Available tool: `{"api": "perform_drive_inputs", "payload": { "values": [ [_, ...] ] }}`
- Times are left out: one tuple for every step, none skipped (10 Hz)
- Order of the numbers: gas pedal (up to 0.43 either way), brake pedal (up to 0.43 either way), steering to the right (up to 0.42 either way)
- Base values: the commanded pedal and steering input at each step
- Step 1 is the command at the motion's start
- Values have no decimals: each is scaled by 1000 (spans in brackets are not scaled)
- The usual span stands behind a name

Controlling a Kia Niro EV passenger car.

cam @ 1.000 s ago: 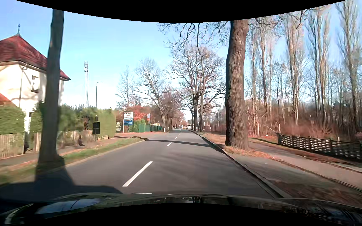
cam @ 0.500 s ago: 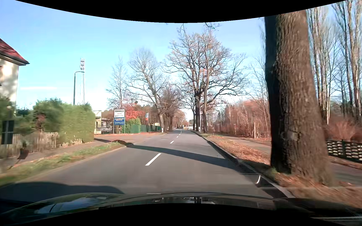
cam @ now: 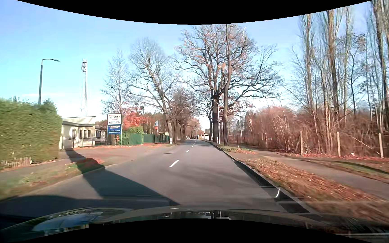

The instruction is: Follow the waypoints while adhering to traffic rules and regulations

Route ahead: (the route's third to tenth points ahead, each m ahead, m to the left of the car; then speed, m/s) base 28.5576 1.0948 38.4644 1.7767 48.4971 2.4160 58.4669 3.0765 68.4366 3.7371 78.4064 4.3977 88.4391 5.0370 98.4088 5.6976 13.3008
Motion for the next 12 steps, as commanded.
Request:
{"api": "perform_drive_inputs", "payload": {
  "values": [
    [118,0,-7],
    [118,0,-6],
    [118,0,-7],
    [118,0,-7],
    [118,0,-7],
    [118,0,-6],
    [118,0,-6],
    [118,0,-5],
    [118,0,-4],
    [118,0,-4],
    [118,0,-4],
    [118,0,-4]
  ]
}}
